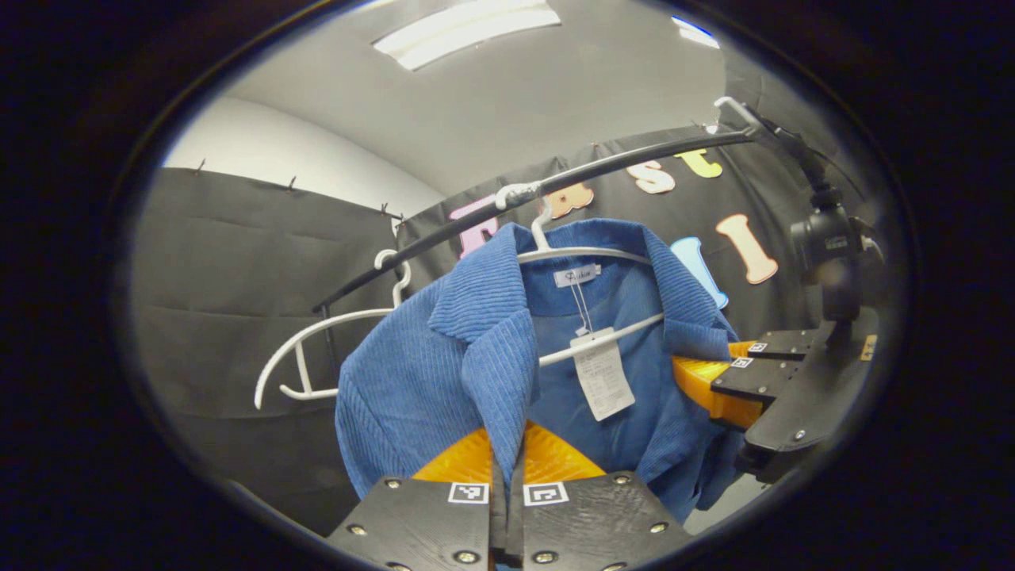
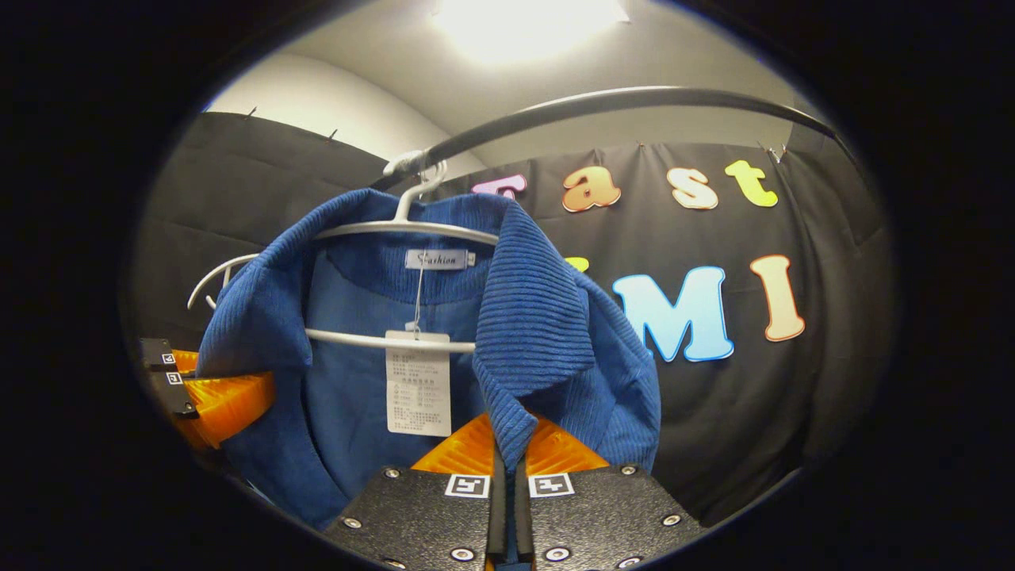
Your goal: Grasp the clothes on the hanger with both hands and then place them into the laundry hamper below.
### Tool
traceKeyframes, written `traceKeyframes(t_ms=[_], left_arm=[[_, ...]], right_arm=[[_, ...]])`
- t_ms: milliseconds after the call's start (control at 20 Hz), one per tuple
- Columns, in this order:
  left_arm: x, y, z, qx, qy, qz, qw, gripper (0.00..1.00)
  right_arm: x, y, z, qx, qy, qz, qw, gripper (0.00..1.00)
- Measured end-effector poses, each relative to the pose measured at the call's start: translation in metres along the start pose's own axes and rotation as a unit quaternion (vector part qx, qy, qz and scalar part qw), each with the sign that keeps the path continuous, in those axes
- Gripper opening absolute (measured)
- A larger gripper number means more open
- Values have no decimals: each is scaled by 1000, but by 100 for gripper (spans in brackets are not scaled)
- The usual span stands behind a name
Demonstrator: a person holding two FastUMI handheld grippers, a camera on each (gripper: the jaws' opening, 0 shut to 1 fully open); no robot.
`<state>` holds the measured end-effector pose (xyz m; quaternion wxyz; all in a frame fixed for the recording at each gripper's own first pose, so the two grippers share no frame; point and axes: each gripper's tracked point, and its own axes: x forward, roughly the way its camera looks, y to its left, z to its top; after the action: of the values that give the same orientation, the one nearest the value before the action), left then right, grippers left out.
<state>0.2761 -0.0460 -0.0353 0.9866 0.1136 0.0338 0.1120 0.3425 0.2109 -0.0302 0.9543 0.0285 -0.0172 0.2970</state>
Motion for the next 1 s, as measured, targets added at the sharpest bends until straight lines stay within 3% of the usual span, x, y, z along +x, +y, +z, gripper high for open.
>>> traceKeyframes(t_ms=[450, 1000], left_arm=[[-10, 40, 29, -44, 1, 22, 999, 1], [-4, 125, 68, -63, -25, 71, 995, 0]], right_arm=[[-12, -28, 60, -1, -61, -33, 998, 4], [-4, -73, 115, -60, -120, -64, 989, 4]])
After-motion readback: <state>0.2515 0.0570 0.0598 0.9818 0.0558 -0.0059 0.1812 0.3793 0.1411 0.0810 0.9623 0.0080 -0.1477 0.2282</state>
